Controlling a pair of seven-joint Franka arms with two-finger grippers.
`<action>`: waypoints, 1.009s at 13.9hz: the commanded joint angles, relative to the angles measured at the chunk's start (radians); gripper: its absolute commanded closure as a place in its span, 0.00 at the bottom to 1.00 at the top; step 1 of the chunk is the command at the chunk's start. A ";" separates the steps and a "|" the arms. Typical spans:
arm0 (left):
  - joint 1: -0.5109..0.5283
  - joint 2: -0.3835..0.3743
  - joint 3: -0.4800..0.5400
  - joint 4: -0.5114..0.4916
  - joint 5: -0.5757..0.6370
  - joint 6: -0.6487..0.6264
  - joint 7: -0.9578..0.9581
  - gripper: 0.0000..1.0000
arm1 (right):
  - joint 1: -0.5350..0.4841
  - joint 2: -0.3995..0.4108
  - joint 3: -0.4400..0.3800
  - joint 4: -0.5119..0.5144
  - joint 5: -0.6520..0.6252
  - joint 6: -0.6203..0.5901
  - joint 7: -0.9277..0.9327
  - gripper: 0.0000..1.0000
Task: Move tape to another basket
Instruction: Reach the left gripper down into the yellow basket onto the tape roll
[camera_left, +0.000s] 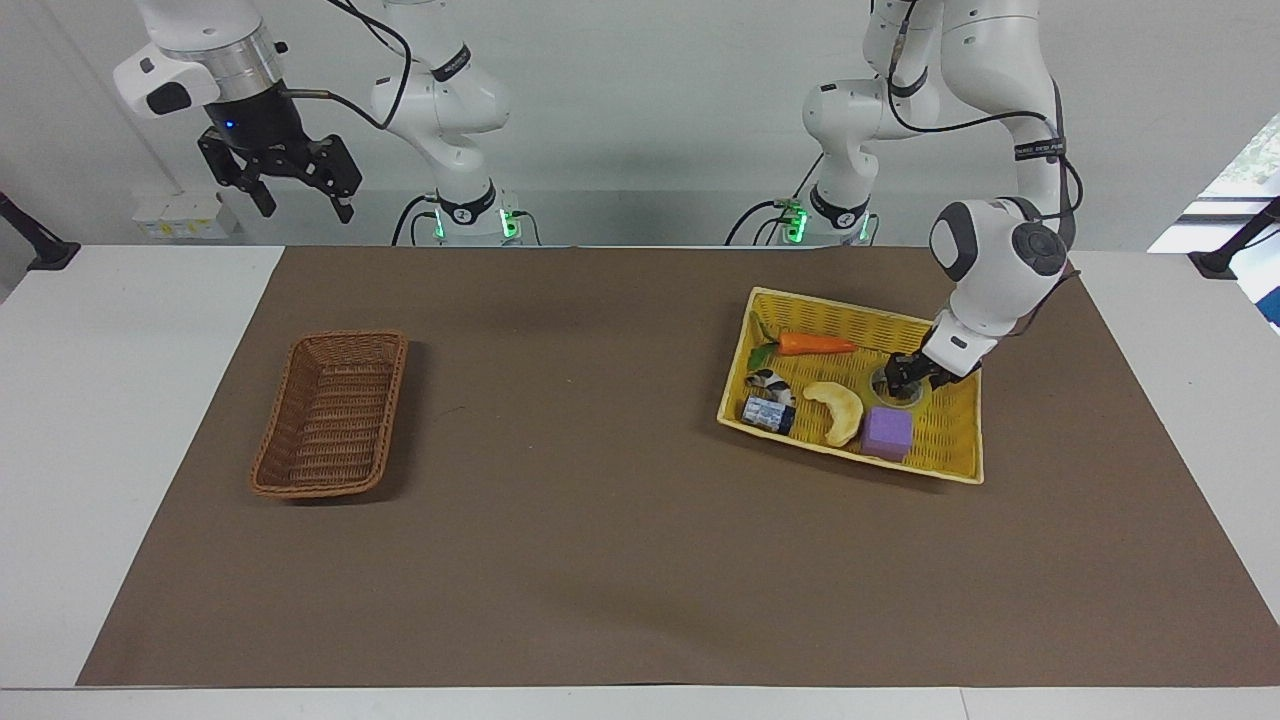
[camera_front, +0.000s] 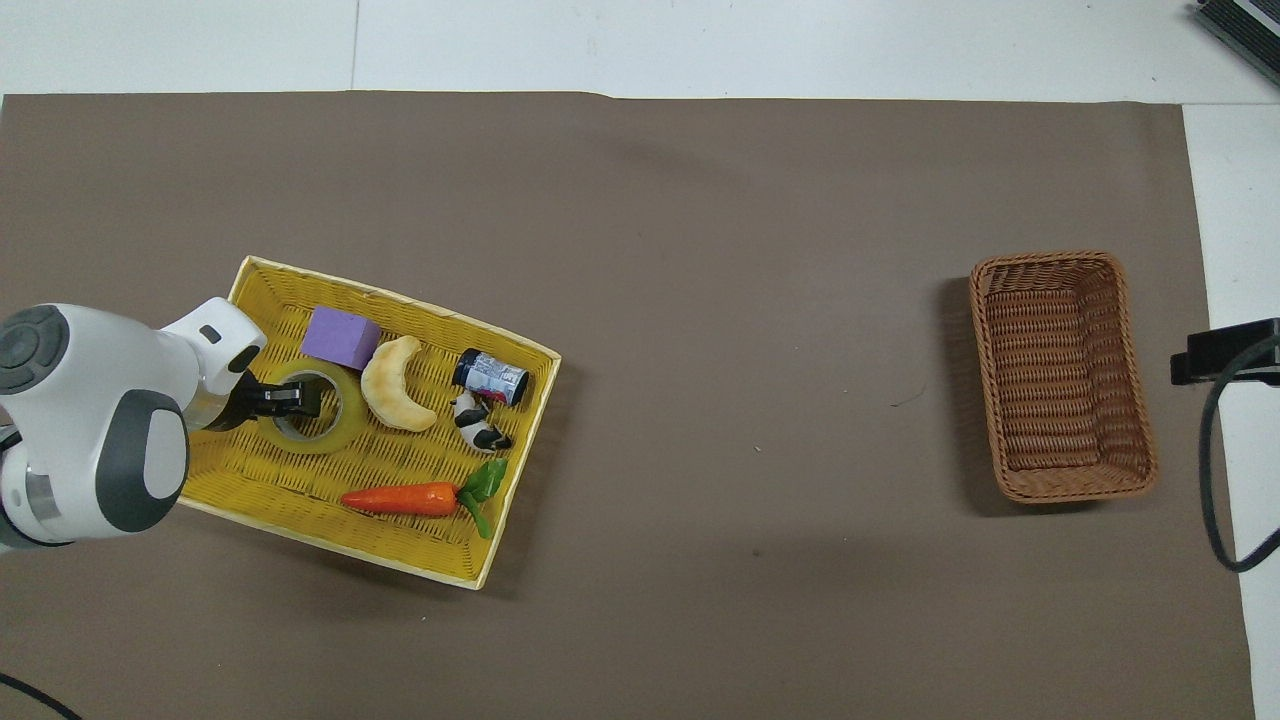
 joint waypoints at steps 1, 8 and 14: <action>-0.012 0.004 0.007 -0.019 -0.013 0.022 -0.016 0.46 | -0.008 -0.026 0.004 -0.029 -0.005 0.002 -0.027 0.00; -0.007 0.000 0.009 0.101 -0.012 -0.157 -0.013 1.00 | -0.010 -0.026 0.002 -0.029 -0.004 0.002 -0.027 0.00; -0.014 -0.006 0.004 0.329 -0.010 -0.389 -0.075 1.00 | -0.002 -0.029 0.004 -0.035 0.025 0.001 -0.020 0.00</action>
